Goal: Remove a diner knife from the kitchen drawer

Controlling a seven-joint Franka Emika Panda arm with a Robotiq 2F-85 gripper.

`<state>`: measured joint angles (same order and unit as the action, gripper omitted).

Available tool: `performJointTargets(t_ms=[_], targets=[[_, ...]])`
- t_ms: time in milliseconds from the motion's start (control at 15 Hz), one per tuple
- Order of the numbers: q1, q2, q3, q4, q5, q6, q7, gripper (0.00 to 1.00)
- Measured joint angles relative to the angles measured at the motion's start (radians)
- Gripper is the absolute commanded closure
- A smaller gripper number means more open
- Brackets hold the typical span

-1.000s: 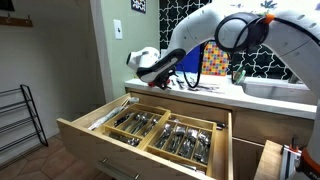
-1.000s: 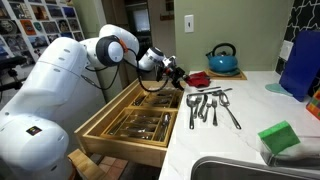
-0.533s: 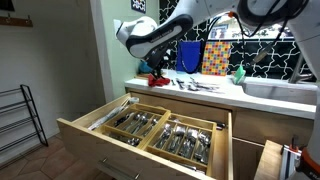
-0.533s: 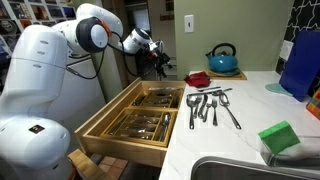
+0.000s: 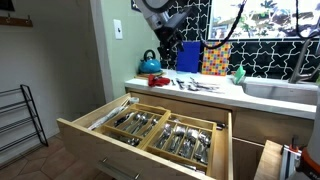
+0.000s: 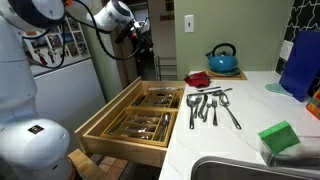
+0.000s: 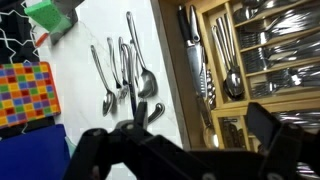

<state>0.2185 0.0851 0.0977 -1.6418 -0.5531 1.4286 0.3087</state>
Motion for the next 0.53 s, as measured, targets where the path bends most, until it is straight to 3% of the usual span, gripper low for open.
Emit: performJointTargets(t_ms=[200,533], targets=[[-0.013,-0.139,0.006,-0.115,0.075,0.008,-0.095,0.0],[-0.016,-0.113,0.011,-0.096,0.072,0.008,-0.093,0.0]])
